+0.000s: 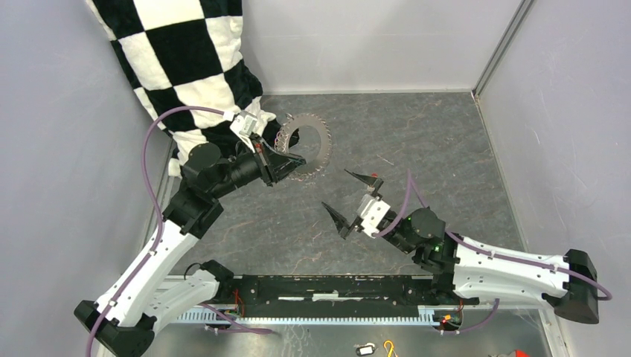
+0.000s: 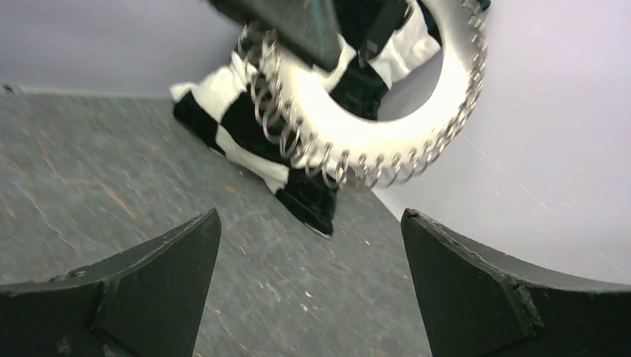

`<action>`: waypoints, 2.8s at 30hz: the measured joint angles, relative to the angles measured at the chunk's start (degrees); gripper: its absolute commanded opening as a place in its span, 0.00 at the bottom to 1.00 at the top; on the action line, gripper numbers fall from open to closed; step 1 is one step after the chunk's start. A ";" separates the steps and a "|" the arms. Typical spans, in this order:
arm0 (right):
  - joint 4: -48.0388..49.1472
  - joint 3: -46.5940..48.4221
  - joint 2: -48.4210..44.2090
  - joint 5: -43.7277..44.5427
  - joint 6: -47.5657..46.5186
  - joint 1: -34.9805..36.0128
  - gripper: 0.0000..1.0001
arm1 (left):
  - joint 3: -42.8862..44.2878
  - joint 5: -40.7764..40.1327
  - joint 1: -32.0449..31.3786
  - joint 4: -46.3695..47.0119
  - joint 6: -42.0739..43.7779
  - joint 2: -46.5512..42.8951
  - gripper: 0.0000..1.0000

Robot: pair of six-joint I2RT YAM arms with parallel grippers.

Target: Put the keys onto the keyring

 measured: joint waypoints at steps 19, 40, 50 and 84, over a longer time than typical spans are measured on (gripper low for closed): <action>17.14 -0.33 16.70 12.07 -41.59 7.80 0.98 | 10.75 -5.49 0.68 -11.19 -16.13 3.98 0.02; 44.46 12.55 37.13 15.26 -66.73 6.40 0.07 | 17.53 -6.49 1.29 -17.73 -20.35 4.63 0.02; 40.30 13.77 34.80 14.84 -69.31 6.73 0.00 | 19.10 -7.58 1.66 -18.84 -20.46 3.87 0.82; -54.95 42.56 27.36 -5.86 -2.47 7.34 0.00 | 0.39 21.51 1.64 -36.46 70.36 -18.67 1.00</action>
